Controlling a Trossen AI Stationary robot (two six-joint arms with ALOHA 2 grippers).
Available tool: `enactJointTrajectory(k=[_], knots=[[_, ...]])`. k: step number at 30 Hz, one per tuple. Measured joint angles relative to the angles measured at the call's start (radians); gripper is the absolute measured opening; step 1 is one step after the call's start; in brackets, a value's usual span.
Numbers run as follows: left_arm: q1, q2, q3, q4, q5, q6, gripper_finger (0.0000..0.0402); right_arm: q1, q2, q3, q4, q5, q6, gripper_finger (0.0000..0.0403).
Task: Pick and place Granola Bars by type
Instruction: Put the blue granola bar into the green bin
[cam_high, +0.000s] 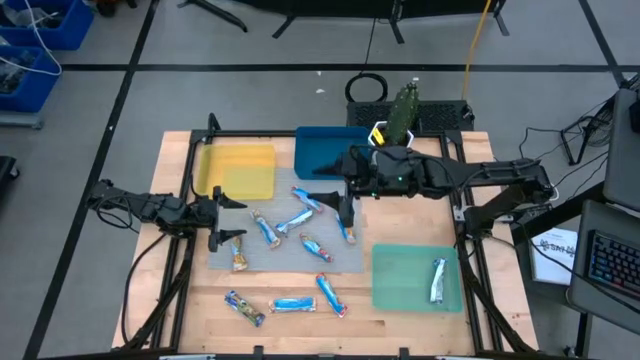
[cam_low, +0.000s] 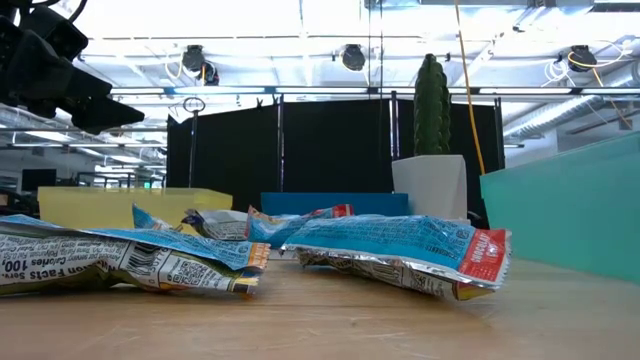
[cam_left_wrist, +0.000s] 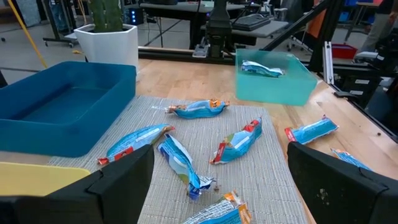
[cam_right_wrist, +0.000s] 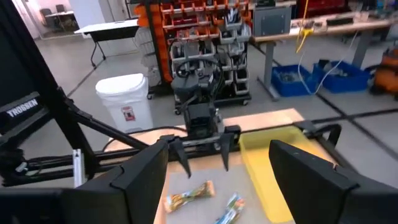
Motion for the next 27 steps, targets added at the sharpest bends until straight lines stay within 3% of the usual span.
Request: enactJointTrajectory(k=[27], knots=[[0.000,0.000,0.000,0.000,0.015,-0.036,0.0365,-0.023,0.000,-0.159,0.096,0.038,-0.008,0.0270]])
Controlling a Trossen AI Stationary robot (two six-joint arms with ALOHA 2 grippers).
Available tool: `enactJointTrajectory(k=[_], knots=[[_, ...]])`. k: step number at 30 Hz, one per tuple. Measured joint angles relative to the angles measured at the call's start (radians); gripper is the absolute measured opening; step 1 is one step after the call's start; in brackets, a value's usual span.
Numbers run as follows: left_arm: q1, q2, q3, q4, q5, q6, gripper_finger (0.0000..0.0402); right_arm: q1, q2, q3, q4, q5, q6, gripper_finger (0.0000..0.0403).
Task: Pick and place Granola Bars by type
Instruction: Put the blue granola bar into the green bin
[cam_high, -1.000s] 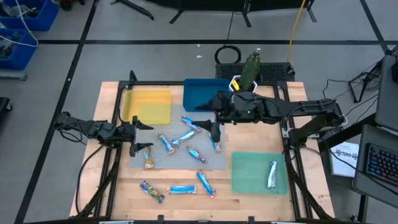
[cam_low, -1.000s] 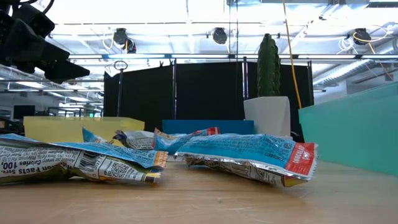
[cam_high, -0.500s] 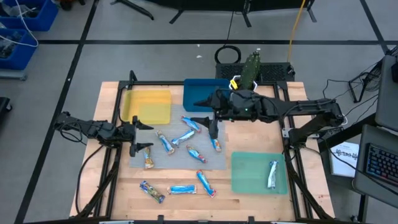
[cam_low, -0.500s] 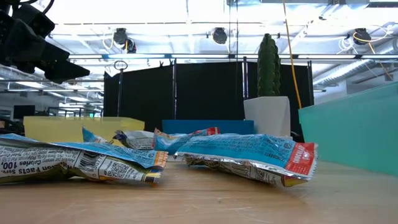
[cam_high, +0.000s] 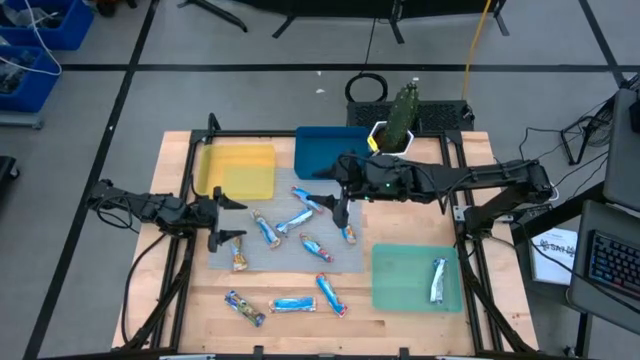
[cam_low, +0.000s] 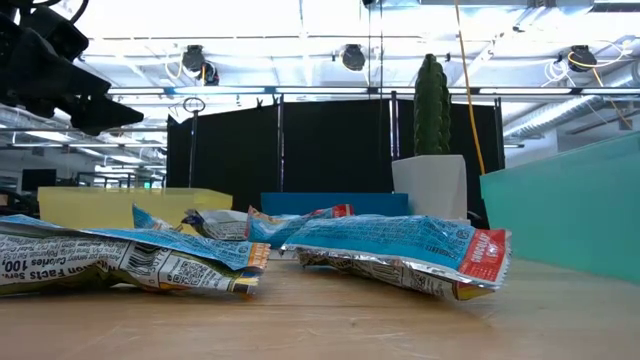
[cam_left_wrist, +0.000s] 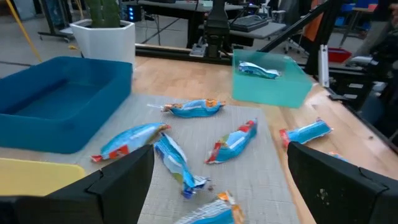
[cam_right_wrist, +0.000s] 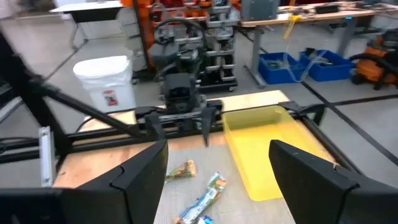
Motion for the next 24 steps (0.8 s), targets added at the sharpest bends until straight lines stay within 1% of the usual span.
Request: enactJointTrajectory(k=[3,9,13,16,19,24], knots=[[0.000,0.000,0.000,0.004,0.034,0.002,0.0365,0.000,0.000,-0.001,0.002,0.020,0.001,0.0270],[0.000,0.000,0.001,0.076,0.042,0.013,0.0365,0.000,0.000,-0.001,0.052,0.020,-0.016,0.0270],[0.000,0.024,0.050,0.076,0.005,0.015,0.0365,0.000,-0.001,-0.001,0.055,0.019,-0.018,0.0270],[0.000,0.081,0.121,0.068,-0.036,0.035,0.0365,0.000,-0.005,-0.001,0.055,0.018,-0.018,0.0270],[0.000,0.162,0.218,0.034,-0.074,0.059,0.0365,0.000,-0.005,-0.001,0.055,0.018,-0.018,0.0270],[0.000,0.339,0.414,-0.112,-0.123,0.037,0.0365,0.000,-0.005,-0.001,0.054,0.018,-0.065,0.0270]])
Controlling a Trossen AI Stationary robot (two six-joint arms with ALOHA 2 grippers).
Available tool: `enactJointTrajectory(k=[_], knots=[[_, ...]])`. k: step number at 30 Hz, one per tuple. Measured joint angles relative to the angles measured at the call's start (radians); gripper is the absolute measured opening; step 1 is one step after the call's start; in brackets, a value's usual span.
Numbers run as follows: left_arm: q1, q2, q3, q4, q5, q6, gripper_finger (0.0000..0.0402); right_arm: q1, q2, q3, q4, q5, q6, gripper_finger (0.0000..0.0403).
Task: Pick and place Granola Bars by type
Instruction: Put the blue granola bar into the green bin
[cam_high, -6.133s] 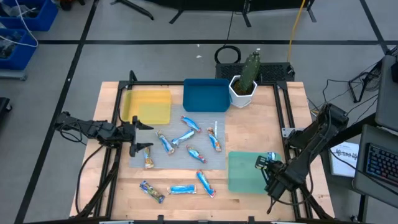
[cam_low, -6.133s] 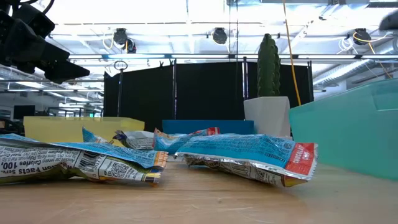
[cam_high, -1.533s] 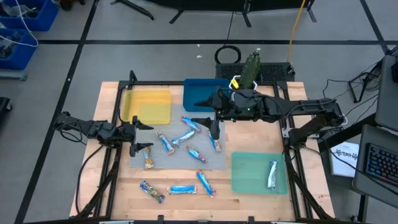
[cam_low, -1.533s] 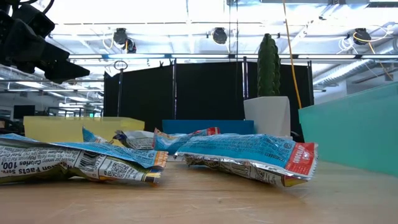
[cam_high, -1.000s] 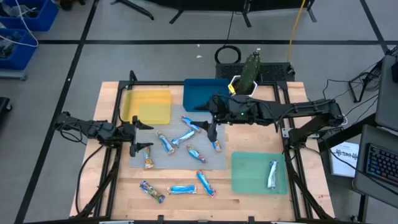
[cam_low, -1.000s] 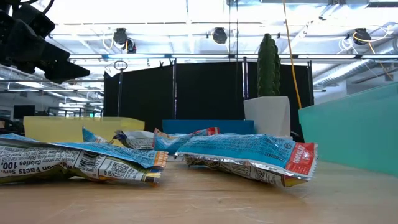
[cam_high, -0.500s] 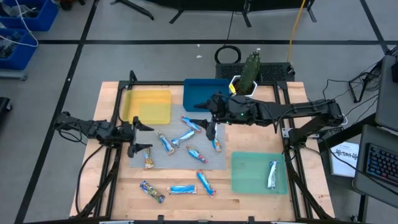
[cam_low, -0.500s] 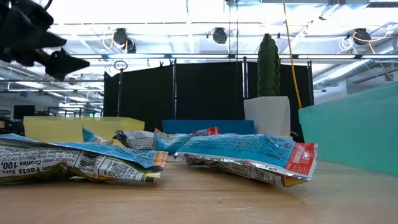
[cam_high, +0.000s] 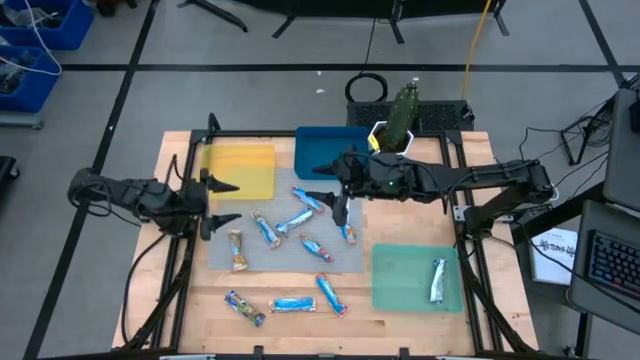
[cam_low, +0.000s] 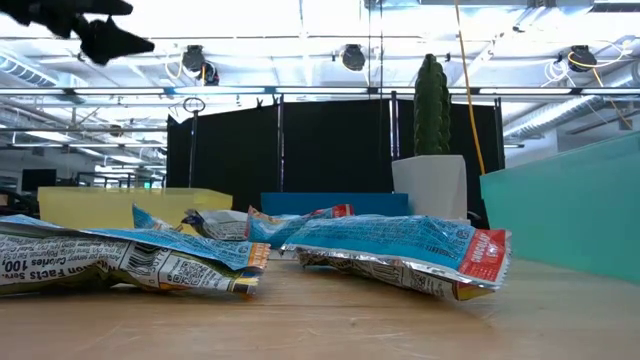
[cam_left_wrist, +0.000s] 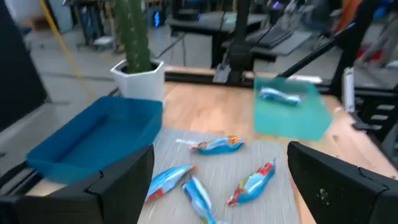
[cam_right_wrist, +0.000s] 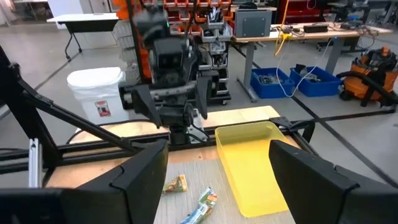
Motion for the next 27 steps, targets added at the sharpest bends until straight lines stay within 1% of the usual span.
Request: enactJointTrajectory(k=[3,5,9,13,16,20,27], knots=[[0.000,0.110,0.117,-0.096,-0.023,-0.051,0.0365,0.000,0.000,0.000,-0.003,0.000,-0.026,0.0270],[0.000,0.178,0.191,-0.129,-0.032,-0.079,0.0365,0.000,-0.002,0.000,-0.003,0.000,-0.044,0.0270],[0.000,0.299,0.320,-0.156,-0.068,-0.097,0.0365,0.000,-0.002,0.000,-0.002,0.000,-0.055,0.0270],[0.006,0.399,0.398,-0.173,-0.125,-0.075,0.0365,0.000,-0.002,0.000,-0.002,0.000,-0.055,0.0270],[0.039,0.464,0.426,-0.234,-0.113,-0.113,0.0365,0.000,-0.002,0.000,-0.003,0.000,-0.058,0.0270],[0.094,0.557,0.429,-0.268,-0.039,-0.199,0.0365,0.000,-0.002,0.000,-0.002,0.000,-0.056,0.0270],[0.174,0.748,0.429,-0.301,-0.012,-0.246,0.0365,0.000,-0.003,0.000,-0.002,-0.003,-0.055,0.0270]])
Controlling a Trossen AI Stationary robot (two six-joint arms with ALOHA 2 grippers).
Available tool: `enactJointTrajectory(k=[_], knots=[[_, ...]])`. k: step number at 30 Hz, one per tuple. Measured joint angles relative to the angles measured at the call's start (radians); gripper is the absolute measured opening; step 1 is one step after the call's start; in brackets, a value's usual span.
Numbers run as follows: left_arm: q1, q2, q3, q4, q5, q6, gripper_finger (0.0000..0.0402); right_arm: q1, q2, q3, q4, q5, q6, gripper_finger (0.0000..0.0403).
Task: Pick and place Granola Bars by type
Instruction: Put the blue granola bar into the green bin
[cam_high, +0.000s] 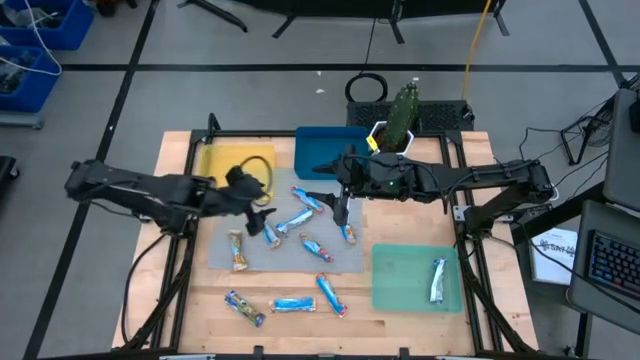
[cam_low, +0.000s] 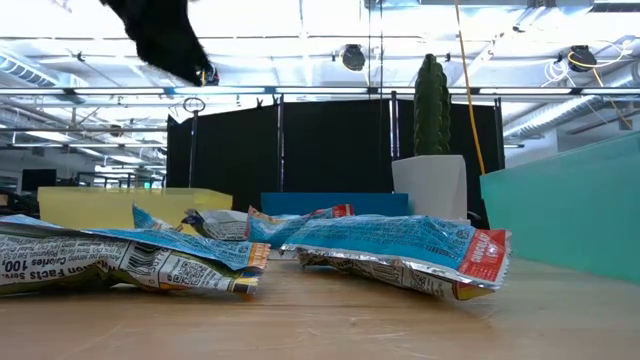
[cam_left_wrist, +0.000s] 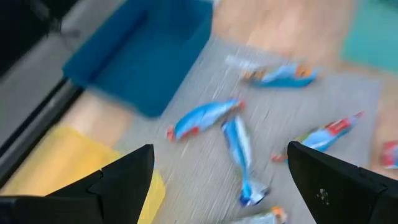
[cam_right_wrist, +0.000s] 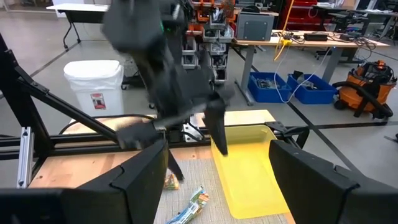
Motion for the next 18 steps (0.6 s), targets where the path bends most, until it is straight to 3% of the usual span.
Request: enactJointTrajectory(k=[18], knots=[[0.072,0.392,0.000,0.080,0.190,-0.001,0.0365,0.002,-0.028,0.002,0.000,0.000,-0.015,0.0270]])
